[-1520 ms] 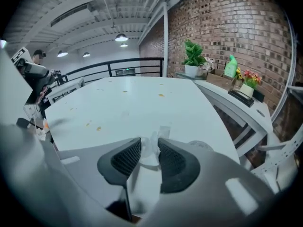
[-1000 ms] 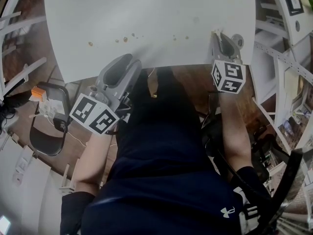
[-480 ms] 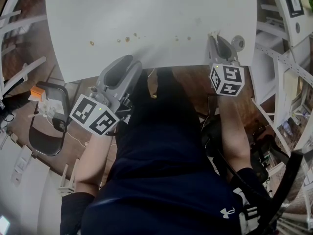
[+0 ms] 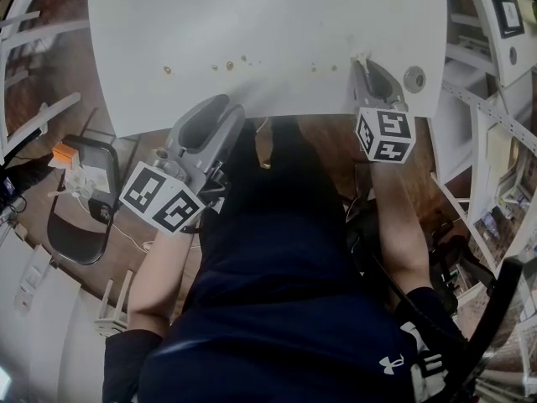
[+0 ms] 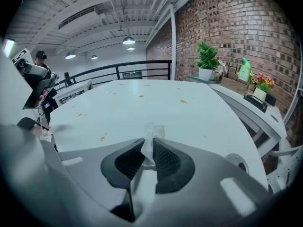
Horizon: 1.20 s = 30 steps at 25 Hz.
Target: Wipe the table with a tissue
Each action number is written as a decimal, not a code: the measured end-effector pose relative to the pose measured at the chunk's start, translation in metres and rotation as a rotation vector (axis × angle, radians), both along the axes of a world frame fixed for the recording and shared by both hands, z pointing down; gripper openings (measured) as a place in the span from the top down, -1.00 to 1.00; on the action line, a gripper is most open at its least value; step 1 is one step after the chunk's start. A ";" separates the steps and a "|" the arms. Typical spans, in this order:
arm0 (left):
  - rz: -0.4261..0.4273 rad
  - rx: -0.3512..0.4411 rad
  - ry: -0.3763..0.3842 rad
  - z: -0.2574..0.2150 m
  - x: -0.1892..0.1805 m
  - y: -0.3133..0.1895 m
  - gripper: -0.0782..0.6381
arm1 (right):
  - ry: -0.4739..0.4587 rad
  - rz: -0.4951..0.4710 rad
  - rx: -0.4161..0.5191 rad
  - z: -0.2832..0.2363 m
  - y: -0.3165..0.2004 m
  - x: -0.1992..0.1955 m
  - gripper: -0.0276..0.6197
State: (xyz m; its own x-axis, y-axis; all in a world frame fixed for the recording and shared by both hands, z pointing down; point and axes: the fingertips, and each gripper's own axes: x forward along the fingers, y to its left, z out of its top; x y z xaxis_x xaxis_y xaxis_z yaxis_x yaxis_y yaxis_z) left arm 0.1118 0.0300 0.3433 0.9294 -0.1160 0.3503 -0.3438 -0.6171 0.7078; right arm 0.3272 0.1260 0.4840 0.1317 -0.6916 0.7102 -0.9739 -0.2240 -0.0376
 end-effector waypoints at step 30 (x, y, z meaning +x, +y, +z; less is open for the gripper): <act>-0.018 -0.014 0.025 -0.005 -0.040 -0.018 0.42 | -0.069 -0.018 -0.002 0.002 -0.022 -0.062 0.74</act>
State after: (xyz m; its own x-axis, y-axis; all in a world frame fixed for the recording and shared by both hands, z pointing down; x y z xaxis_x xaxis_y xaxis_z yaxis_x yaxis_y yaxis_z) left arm 0.0722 0.0122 0.3380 0.9358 -0.1285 0.3282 -0.3368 -0.6010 0.7248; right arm 0.2653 0.1037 0.4865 0.0701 -0.6923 0.7182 -0.9727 -0.2070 -0.1045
